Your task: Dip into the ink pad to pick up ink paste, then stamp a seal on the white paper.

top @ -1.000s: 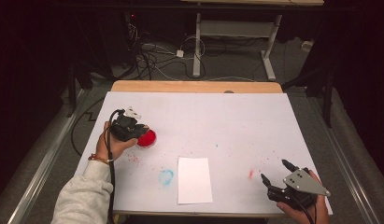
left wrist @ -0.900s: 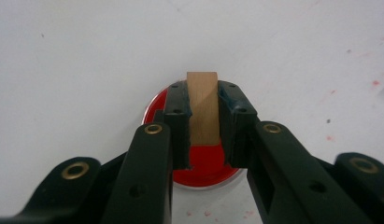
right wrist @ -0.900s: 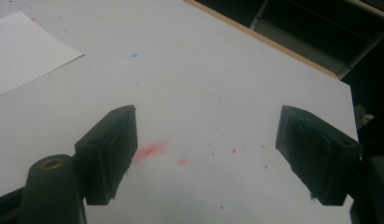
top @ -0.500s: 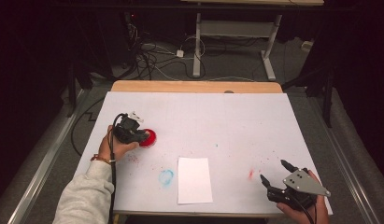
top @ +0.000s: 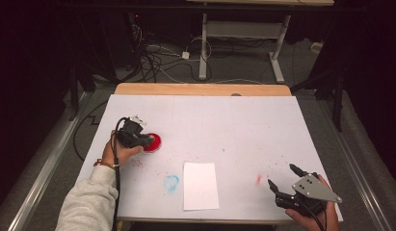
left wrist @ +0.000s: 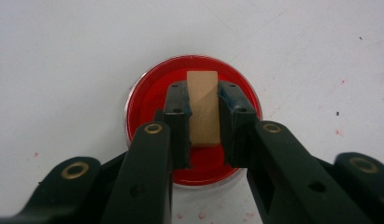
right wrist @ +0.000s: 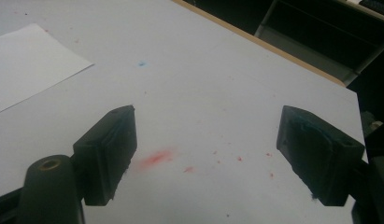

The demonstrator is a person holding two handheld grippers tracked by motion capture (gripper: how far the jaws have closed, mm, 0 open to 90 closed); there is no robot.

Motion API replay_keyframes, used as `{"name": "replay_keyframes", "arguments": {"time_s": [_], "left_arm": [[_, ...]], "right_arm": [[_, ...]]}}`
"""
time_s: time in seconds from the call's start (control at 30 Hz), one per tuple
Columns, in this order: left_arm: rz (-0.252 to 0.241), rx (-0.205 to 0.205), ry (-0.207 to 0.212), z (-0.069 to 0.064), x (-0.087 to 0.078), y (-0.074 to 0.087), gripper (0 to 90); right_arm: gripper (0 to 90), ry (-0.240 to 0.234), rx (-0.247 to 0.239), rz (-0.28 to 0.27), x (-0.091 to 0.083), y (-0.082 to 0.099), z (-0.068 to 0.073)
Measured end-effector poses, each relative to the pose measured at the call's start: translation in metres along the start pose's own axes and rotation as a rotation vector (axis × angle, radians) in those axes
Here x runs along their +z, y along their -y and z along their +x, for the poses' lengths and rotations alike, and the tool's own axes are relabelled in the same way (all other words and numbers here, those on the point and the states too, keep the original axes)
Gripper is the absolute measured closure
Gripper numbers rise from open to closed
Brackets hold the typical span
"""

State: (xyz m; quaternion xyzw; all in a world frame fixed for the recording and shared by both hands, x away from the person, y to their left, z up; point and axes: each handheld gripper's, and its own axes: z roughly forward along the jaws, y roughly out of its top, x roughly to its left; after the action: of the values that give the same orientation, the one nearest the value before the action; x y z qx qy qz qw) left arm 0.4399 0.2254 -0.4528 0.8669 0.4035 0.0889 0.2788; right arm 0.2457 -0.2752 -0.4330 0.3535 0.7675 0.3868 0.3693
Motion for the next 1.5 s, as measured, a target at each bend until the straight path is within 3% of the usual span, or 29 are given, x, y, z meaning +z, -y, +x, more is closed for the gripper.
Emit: {"name": "replay_keyframes", "arguments": {"time_s": [0.43,0.6,0.77,0.93,1.13,1.5], "left_arm": [[-0.011,-0.011,0.008,0.001,0.001,0.002,73.9],[-0.021,-0.009,-0.007,-0.001,0.001,0.004,73.9],[-0.013,0.031,-0.053,-0.007,-0.002,0.001,73.9],[-0.072,0.033,-0.045,-0.009,-0.015,-0.002,73.9],[-0.13,0.068,-0.045,-0.021,-0.032,-0.008,73.9],[-0.206,0.158,0.013,-0.058,-0.06,-0.015,73.9]], "right_arm": [[20.8,-0.008,-0.005,-0.003,0.004,-0.002,0.0],[20.8,-0.013,-0.01,-0.002,0.004,-0.003,0.001],[20.8,-0.015,-0.017,-0.008,0.005,-0.004,0.003],[20.8,-0.008,-0.003,-0.005,0.006,-0.002,-0.001],[20.8,-0.009,-0.013,-0.006,0.004,-0.002,0.001],[20.7,0.0,-0.012,-0.014,0.0,-0.002,0.002]]}}
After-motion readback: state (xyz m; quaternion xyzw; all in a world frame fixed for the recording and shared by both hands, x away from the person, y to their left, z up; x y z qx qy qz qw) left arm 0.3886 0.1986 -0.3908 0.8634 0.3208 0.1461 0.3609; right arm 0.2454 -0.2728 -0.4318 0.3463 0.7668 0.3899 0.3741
